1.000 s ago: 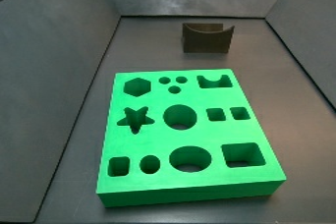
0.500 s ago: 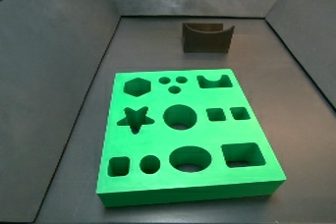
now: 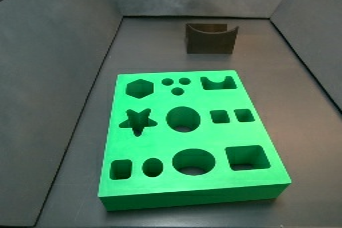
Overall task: Pick up the 3 prong object. Move up. Rotate the 3 prong object. Place the 3 prong object on the fixture. Regrasp the 3 prong object. Move to above the board. Insert the 3 prong object.
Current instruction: Place the 3 prong object on the fixture.
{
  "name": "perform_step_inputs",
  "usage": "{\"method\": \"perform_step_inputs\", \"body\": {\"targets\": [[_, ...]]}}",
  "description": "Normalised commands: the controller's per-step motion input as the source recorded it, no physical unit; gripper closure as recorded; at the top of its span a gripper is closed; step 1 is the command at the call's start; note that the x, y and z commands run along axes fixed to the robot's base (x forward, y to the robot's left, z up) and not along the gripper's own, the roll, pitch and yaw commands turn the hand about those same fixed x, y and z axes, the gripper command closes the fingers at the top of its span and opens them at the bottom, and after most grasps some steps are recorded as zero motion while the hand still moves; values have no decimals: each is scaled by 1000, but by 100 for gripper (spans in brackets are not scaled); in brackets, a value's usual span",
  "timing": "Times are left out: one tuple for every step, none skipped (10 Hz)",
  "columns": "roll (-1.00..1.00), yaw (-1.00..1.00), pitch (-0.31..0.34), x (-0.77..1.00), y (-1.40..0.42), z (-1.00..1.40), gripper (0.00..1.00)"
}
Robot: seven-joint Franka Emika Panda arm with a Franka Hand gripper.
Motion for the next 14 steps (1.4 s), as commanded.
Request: {"method": "perform_step_inputs", "body": {"targets": [[-658,-121,46,31,34,-3,100],[-406,-108,40,54,37,-10,100],[-271,-92,40,61,28,-4,100],[-204,-84,30,55,24,1,100],[-1000,-51,120,120,132,-1000,100],[-1000,-50,116,119,131,-1000,100],[-1000,-94,152,136,136,-1000,100],[-911,-105,160,143,136,-1000,100],[-676,-128,134,152,139,-1000,100],[-495,-145,105,159,143,-1000,100],[-281,-154,71,171,137,-1000,100],[-219,-152,53,180,135,-1000,100],[-150,-142,20,125,95,-642,100],[-129,-133,11,107,76,-498,100]]}}
